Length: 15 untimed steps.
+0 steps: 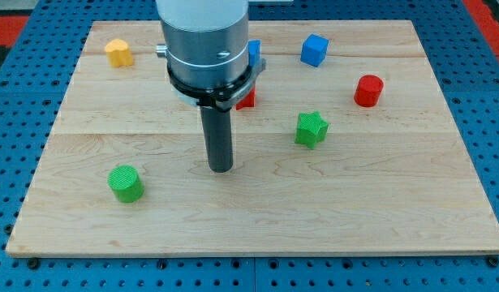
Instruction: Place the green star at the right of the cube
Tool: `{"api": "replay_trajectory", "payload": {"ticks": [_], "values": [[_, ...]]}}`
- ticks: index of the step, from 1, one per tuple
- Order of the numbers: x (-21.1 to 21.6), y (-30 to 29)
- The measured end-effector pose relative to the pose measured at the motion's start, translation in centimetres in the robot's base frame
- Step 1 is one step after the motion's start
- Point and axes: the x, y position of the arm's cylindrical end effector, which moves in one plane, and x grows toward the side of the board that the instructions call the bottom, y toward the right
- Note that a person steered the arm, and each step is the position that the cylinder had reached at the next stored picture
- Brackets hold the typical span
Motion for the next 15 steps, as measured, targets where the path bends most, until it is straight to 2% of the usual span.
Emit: {"api": "replay_trajectory", "payload": {"ticks": [2, 3, 4, 6, 9, 12, 14, 15], "values": [[0.0, 5.6], [0.0, 6.5], [-0.2, 4.6], [-3.8, -3.9], [-10.1, -9.0], [-17.4, -6.8], [-16.9, -3.0], [-10.3, -2.5]]}}
